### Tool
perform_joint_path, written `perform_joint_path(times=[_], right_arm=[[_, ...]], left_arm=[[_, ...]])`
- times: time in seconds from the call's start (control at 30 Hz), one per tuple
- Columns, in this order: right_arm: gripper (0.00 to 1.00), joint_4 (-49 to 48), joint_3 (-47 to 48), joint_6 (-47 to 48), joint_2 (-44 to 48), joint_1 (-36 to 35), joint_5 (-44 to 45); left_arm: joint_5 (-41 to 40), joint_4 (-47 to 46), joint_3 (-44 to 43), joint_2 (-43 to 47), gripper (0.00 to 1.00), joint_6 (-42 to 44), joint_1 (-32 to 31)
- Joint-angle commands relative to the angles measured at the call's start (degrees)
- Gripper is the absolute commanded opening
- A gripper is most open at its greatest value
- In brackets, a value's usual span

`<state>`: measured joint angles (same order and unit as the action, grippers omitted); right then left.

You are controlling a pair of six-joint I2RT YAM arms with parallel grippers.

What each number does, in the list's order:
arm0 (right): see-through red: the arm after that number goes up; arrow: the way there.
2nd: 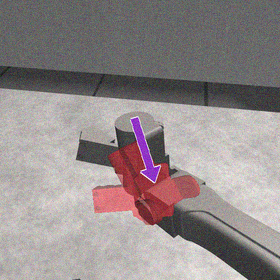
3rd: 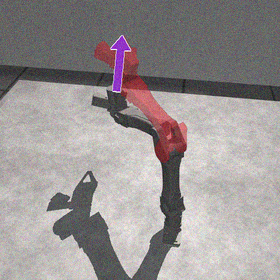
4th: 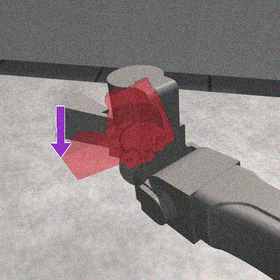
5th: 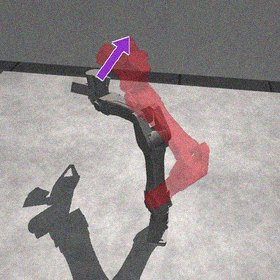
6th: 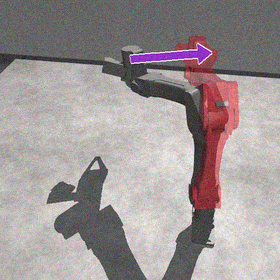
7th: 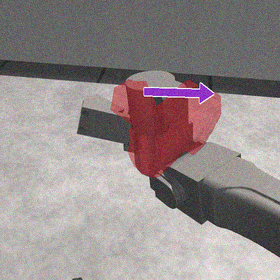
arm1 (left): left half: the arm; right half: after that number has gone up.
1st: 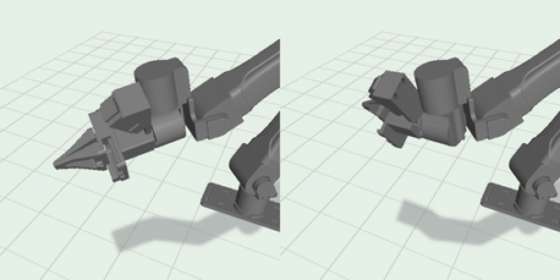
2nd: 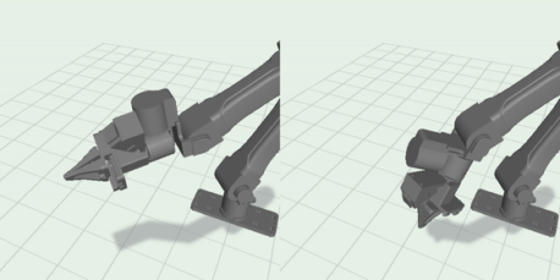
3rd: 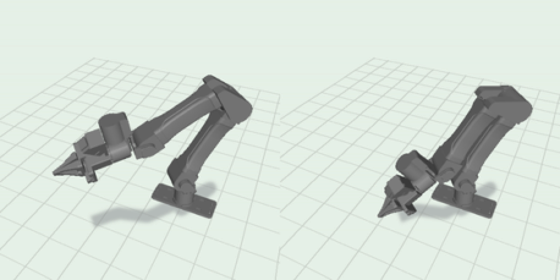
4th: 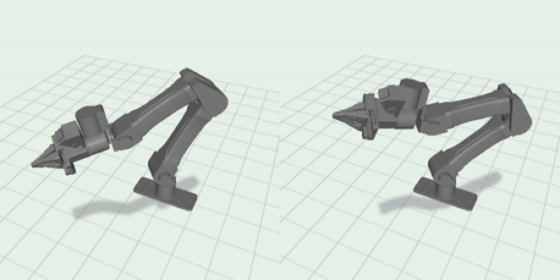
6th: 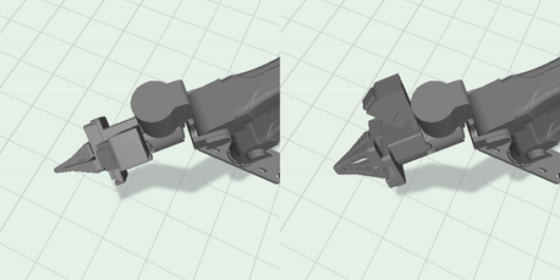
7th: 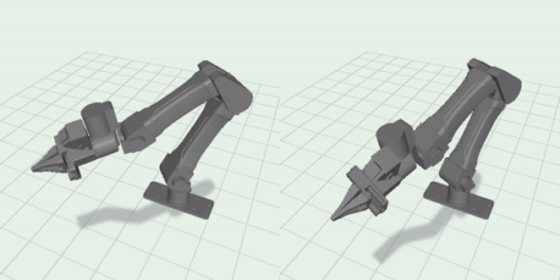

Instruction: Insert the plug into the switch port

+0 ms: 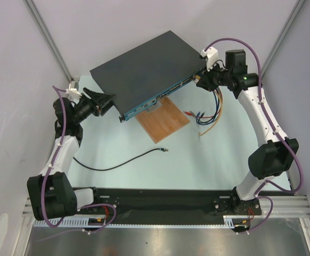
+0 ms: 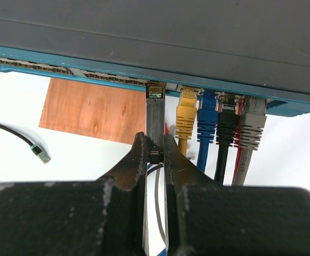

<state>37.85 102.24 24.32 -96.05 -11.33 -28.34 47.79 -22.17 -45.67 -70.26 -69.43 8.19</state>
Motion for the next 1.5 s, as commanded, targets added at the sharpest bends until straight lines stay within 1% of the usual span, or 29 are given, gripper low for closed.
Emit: perform_joint_path(times=[0.0,0.2,0.43,0.67,0.87,1.27,1.47], right_arm=[[0.0,-2.07,1.3,1.08,-0.1,0.35,-0.05],[0.0,-2.69,1.12,0.91,-0.36,0.17,-0.05],[0.0,-3.57,3.23,-0.67,-1.24,-0.09,-0.31],[0.0,-4.79,4.64,-2.69,-1.95,-2.55,0.21],[0.0,-6.12,6.13,-3.66,-3.7,-3.08,1.18],[0.0,-9.19,10.26,-7.53,-7.13,-3.78,-0.31],[0.0,-8.67,11.23,-7.18,-8.1,-3.96,-1.02]], left_arm=[[-0.94,0.46,-0.82,-2.69,0.0,4.92,-1.68],[-0.94,0.55,-1.18,-2.87,0.0,4.92,-1.68],[-1.03,0.46,-1.18,-2.95,0.0,4.83,-1.68],[-1.03,0.38,-1.0,-2.95,0.0,4.92,-1.68],[-0.86,0.55,-1.09,-2.78,0.0,4.92,-1.68],[-1.12,0.47,-0.74,-3.04,0.0,5.09,-1.68],[-1.21,1.08,-1.09,-3.04,0.0,5.62,-1.68]])
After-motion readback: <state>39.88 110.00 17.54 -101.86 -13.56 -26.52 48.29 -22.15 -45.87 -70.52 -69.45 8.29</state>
